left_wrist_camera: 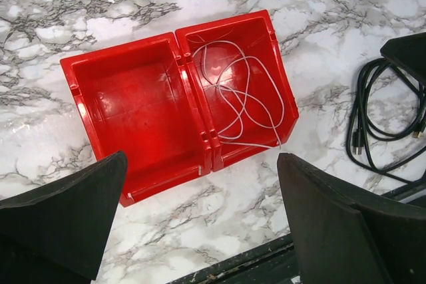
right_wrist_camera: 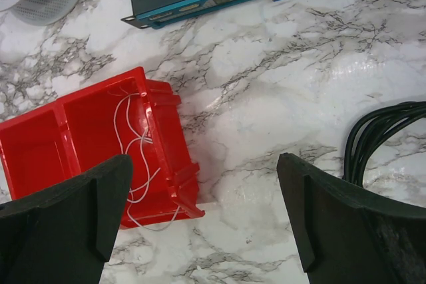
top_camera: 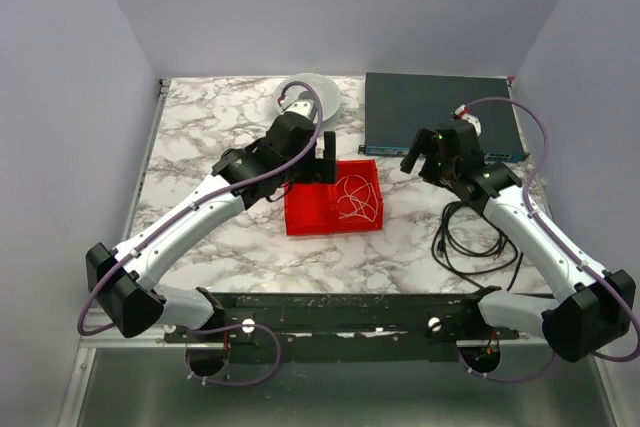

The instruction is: Wrap the cables

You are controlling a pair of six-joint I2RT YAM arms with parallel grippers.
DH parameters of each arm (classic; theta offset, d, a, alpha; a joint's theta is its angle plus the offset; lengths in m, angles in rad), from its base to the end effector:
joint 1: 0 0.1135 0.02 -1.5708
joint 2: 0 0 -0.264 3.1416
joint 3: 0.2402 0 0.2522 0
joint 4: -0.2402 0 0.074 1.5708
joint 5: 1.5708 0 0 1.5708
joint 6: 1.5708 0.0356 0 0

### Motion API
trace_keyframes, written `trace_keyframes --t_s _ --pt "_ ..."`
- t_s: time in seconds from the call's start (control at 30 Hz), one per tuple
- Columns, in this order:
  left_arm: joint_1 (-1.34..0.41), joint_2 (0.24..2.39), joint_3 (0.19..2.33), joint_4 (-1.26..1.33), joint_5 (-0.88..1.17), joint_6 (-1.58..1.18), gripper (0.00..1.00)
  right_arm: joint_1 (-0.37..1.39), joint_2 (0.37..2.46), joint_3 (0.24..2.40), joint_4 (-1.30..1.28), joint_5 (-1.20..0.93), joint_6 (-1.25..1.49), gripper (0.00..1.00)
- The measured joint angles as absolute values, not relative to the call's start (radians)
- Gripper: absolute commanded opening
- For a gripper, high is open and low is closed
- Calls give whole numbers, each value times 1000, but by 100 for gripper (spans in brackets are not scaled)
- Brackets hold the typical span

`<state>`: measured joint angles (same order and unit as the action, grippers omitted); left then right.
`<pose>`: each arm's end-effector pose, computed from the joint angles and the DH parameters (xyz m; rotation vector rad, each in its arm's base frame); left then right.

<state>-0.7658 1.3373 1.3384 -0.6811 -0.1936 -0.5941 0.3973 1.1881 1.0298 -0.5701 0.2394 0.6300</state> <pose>0.2127 -0.1950 0.3621 0.0904 2.2854 -0.5133 0.2373 0.0904 0.3068 0.3875 2.2549 0.2636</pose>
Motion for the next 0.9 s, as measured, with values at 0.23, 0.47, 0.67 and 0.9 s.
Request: trace_keyframes --t_s 0.23,0.47,0.67,0.9 --pt "-766 1316 1335 -665 -193 -607 99 397 1177 1030 -571 243 631 100" --pt "-772 1385 1412 -665 -189 -654 99 397 1153 1030 -580 260 632 100" --pt "-829 1544 1553 -626 -157 -708 99 397 1126 1030 -599 276 636 100" --pt "-899 1803 1755 -595 -102 -756 99 397 1095 1030 -644 301 638 100"
